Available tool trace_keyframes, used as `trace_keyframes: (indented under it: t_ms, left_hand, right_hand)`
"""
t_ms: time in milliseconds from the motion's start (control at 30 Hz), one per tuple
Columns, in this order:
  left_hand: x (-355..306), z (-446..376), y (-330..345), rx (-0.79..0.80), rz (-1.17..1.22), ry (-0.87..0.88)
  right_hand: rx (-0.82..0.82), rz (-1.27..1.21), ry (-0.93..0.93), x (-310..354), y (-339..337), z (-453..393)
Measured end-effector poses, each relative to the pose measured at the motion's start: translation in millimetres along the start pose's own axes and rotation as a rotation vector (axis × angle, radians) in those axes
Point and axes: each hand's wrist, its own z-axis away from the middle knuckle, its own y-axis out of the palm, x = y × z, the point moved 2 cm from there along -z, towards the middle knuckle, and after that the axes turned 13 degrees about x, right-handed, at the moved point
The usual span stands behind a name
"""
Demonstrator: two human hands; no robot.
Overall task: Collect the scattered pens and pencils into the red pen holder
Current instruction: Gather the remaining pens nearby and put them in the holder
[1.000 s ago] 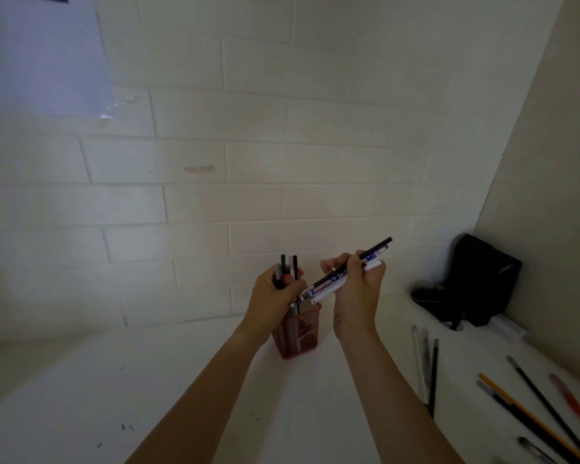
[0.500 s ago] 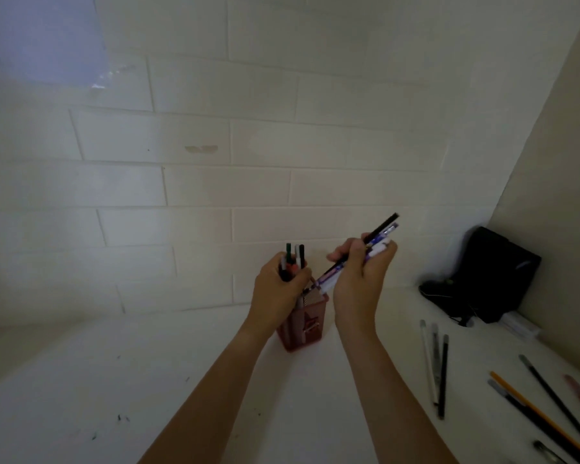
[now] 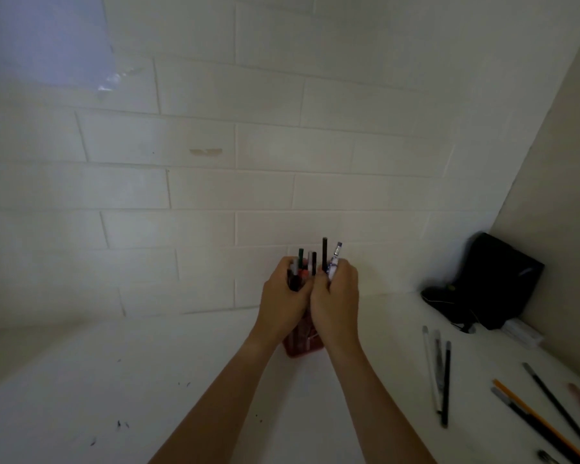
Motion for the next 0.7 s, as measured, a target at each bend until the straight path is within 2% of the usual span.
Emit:
trace_keyframes:
  t_ms: [100,267,467,567,700]
  left_hand:
    - [-0.3,0.3,-3.6,0.023,0.042,0.002]
    - [-1.0,4.7,-5.7,0.099,0.101,0.011]
    - [1.2,10.9,-8.4,0.146,0.097,0.028]
    - [2.2,15.6,-8.7,0.184,0.168,0.061]
    - [-3.6,19.5,-9.9,0.239,0.076,0.038]
  right_hand:
    - [0.068,-0.02,0.056,-5.3,-3.2,1.7]
    - [0.156,-0.182,0.027,-5.6,-4.8,17.1]
    - [0.073,-0.051,-0.046,-13.2,-6.7,20.1]
    - [0.132,-0.041,0.029,-13.9,-8.9,18.5]
    - [0.247,-0.042,0.021,-4.6,-23.0,24.2]
